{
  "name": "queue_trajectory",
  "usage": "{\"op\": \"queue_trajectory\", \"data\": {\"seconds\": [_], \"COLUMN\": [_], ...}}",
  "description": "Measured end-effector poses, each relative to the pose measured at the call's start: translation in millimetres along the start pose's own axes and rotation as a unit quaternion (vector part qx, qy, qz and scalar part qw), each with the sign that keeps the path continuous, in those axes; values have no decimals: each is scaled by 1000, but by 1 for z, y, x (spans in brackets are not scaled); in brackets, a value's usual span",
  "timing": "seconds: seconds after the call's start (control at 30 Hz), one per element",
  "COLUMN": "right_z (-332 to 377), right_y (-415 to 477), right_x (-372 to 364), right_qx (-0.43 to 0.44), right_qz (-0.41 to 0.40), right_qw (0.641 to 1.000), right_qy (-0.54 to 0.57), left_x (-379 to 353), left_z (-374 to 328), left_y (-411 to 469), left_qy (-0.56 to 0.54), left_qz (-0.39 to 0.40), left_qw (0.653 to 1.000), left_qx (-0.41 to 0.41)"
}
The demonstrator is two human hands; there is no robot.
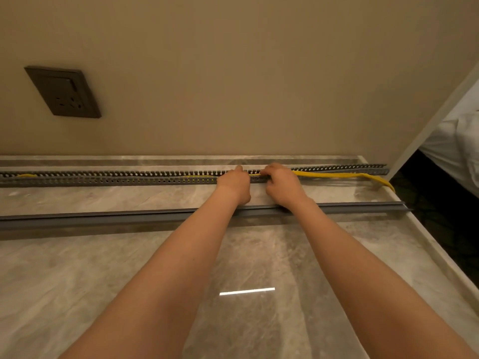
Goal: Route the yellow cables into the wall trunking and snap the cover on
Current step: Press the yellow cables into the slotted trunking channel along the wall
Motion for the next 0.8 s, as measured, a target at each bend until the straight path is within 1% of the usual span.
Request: {"op": "queue_trajectory", "data": {"seconds": [0.07,0.2,0.37,0.43,0.5,0.7,0.8], "right_z": [-13,-19,-16,-21,-24,-33,-38], "right_y": [-4,-13,-17,-18,-16,-14,-12], "right_x": [4,-8,-6,-6,-7,-3,-8], "right_qx": [-32,-46,-66,-93,-107,-96,-70], "right_qz": [-18,11,-8,-2,19,68,95], "right_qw": [999,996,987,986,989,991,989], "right_qy": [-31,-71,-143,-137,-105,-63,-86], "left_x": [2,4,2,1,1,4,7], "left_z": [0,0,0,0,2,1,6], "left_y": [1,1,0,0,1,2,5], "left_qy": [11,29,32,24,13,9,-10], "left_qz": [7,32,35,36,38,40,39], "left_qw": [1000,999,998,998,998,999,999], "left_qx": [-3,-11,-32,-43,-46,-29,-5]}}
Point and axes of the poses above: each hand's wrist, its own y-axis towards the middle knuckle, its own x-axis out of the back of the hand, z = x × y, the point moved 10 cm from there along y, towards the middle knuckle, and after that the axes turned 11 degrees about -x, right-handed, at the moved point
